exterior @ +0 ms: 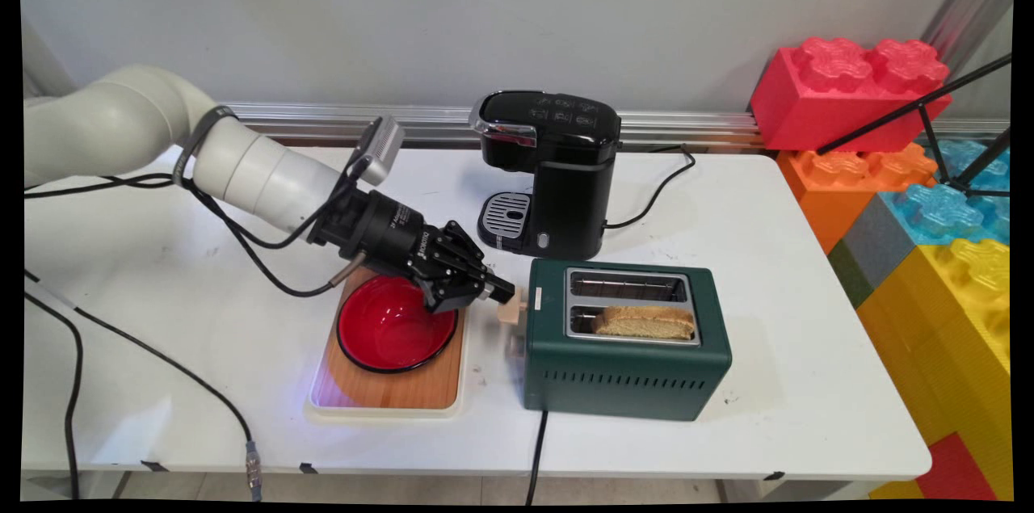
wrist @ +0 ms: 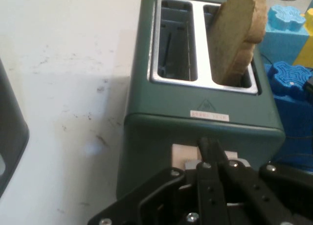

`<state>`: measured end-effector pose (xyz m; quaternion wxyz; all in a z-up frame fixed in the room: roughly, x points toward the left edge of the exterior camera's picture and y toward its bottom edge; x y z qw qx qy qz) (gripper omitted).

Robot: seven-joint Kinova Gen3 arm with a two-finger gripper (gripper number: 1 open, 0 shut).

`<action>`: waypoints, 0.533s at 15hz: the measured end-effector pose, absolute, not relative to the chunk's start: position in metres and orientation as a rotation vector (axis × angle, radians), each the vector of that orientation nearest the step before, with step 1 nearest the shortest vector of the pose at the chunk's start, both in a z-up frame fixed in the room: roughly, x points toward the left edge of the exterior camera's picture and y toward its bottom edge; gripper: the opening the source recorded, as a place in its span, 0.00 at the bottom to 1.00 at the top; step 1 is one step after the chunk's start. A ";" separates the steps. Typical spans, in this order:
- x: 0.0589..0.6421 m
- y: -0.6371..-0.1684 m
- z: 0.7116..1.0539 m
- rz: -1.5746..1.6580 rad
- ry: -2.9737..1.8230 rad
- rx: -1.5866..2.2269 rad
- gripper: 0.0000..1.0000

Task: Press the toaster switch

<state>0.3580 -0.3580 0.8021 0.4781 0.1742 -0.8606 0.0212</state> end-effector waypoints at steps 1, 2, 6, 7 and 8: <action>0.357 -0.358 0.799 0.052 -2.102 0.428 0.00; 0.356 -0.358 0.797 0.053 -2.102 0.429 0.00; 0.353 -0.358 0.788 0.052 -2.104 0.434 0.00; 0.352 -0.358 0.786 0.052 -2.105 0.435 0.00; 0.352 -0.358 0.784 0.051 -2.106 0.435 0.00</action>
